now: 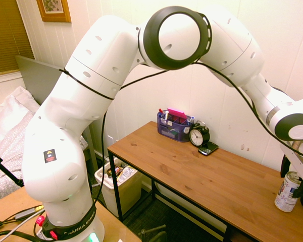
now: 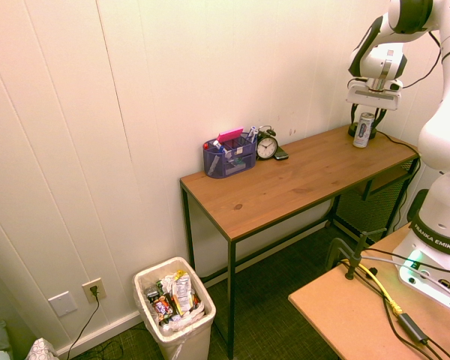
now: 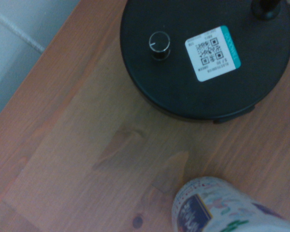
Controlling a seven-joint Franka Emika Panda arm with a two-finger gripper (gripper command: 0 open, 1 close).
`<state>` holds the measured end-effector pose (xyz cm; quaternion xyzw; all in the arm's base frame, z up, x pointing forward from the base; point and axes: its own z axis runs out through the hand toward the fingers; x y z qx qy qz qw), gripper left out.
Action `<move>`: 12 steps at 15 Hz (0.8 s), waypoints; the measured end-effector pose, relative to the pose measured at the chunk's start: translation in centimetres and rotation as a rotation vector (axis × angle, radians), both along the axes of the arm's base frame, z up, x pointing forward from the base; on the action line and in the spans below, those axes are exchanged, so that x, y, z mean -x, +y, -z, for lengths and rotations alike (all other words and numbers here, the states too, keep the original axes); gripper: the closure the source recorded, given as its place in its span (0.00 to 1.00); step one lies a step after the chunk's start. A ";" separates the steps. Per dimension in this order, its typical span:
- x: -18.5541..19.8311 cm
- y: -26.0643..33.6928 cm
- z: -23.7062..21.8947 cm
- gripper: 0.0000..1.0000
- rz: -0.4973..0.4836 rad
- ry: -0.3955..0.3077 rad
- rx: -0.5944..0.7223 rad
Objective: Throw the can in the trash bin
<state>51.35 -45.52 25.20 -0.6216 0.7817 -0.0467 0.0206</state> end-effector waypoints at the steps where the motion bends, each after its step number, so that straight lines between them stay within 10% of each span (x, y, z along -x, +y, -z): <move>1: -0.1 -0.2 0.0 1.00 0.002 -0.002 0.004; 12: -1.1 0.8 0.1 1.00 -0.021 -0.014 0.001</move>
